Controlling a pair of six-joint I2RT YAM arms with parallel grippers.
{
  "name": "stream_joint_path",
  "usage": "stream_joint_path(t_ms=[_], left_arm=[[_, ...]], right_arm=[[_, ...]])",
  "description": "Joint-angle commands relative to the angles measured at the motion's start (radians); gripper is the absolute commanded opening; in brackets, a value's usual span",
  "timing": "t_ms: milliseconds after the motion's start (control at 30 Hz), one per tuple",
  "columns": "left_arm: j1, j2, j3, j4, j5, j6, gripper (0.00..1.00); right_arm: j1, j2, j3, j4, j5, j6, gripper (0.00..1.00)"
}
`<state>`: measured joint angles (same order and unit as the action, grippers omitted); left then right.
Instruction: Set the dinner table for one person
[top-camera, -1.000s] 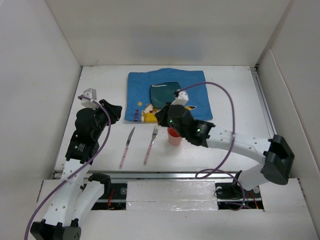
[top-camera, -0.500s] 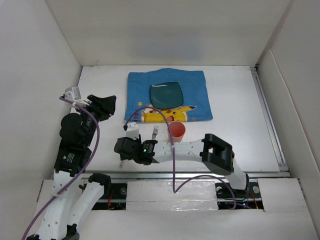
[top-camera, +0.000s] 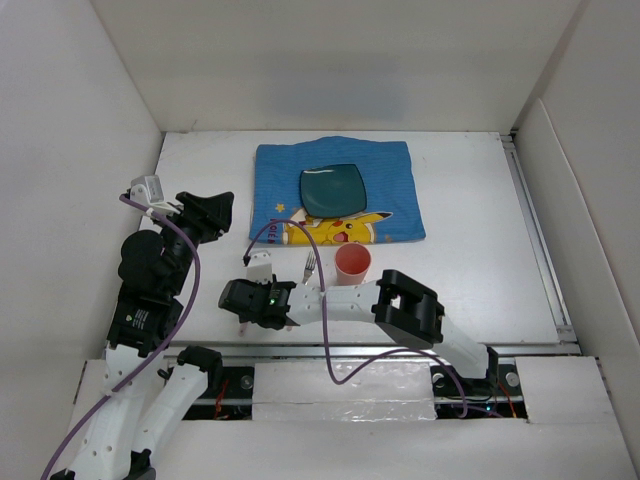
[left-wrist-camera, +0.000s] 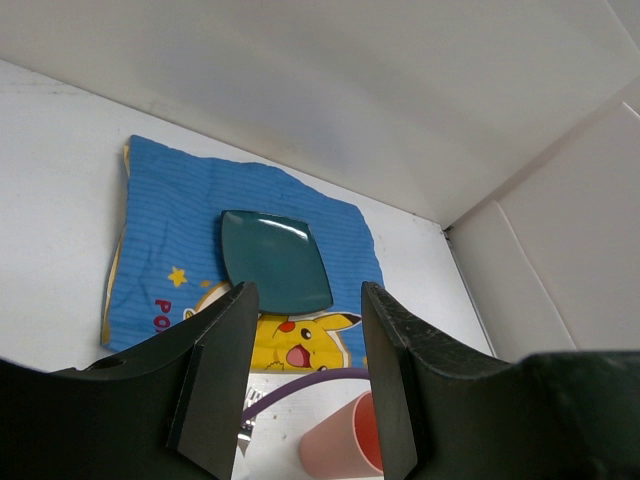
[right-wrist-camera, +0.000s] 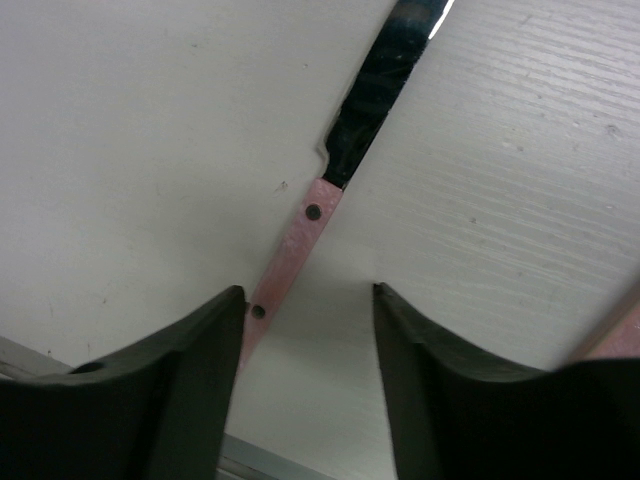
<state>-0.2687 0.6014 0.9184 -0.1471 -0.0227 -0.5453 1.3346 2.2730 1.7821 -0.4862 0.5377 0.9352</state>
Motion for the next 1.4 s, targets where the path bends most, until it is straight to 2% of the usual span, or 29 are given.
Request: stream_joint_path(t_ms=[0,200,233,333,400,533,567,700,767,800,833,900,1033,1100,1133,1300,1367], left_arm=[[-0.006,-0.002,-0.006,0.050,0.017,0.022,0.42],[-0.006,-0.003,-0.003,0.047,0.015,0.025,0.42],[-0.006,-0.003,-0.001,0.044,0.015,0.025,0.42],[-0.006,-0.003,-0.003,0.046,0.013,0.025,0.42],[-0.006,-0.005,-0.004,0.046,0.013,0.025,0.42],[-0.006,-0.008,-0.004,0.043,0.004,0.024,0.42],[-0.006,-0.008,-0.004,0.041,0.000,0.025,0.42],[-0.006,-0.009,-0.003,0.035,-0.019,0.028,0.42],[-0.006,-0.008,0.000,0.035,-0.022,0.028,0.42],[-0.006,-0.005,0.005,0.034,-0.032,0.031,0.42],[-0.006,-0.005,0.010,0.029,-0.037,0.033,0.42],[-0.006,-0.005,0.025,0.015,-0.069,0.039,0.42],[-0.006,-0.005,0.040,0.003,-0.114,0.047,0.42],[-0.006,-0.003,0.040,0.000,-0.129,0.051,0.42],[-0.006,-0.003,0.040,0.000,-0.129,0.051,0.42],[-0.006,0.006,0.019,0.014,-0.106,0.057,0.42],[-0.006,0.023,0.008,0.017,-0.073,0.061,0.42]], right_arm=[[0.003,0.026,0.073,-0.048,0.059,0.022,0.56],[0.003,0.045,0.044,-0.087,0.079,0.066,0.41],[0.003,0.033,0.028,-0.088,0.088,0.071,0.37],[0.003,0.004,-0.035,-0.078,0.093,0.088,0.33],[0.003,-0.020,-0.055,-0.084,0.113,0.096,0.33],[0.003,-0.007,-0.044,-0.114,0.134,0.093,0.46],[0.003,0.002,-0.027,-0.132,0.136,0.094,0.44],[0.003,0.022,-0.044,-0.118,0.122,0.094,0.31],[0.003,0.022,-0.053,-0.108,0.116,0.086,0.14],[0.003,0.022,-0.050,-0.112,0.119,0.086,0.10],[0.003,0.014,-0.047,-0.115,0.123,0.085,0.00],[0.003,-0.010,-0.047,-0.109,0.149,0.071,0.00],[-0.006,-0.166,-0.098,-0.020,0.212,0.008,0.00],[-0.017,-0.338,-0.160,0.085,0.238,-0.074,0.00],[-0.017,-0.339,-0.161,0.110,0.237,-0.075,0.00],[-0.101,-0.620,-0.259,0.208,0.199,-0.179,0.00],[-0.182,-0.694,-0.314,0.244,0.150,-0.211,0.00]])
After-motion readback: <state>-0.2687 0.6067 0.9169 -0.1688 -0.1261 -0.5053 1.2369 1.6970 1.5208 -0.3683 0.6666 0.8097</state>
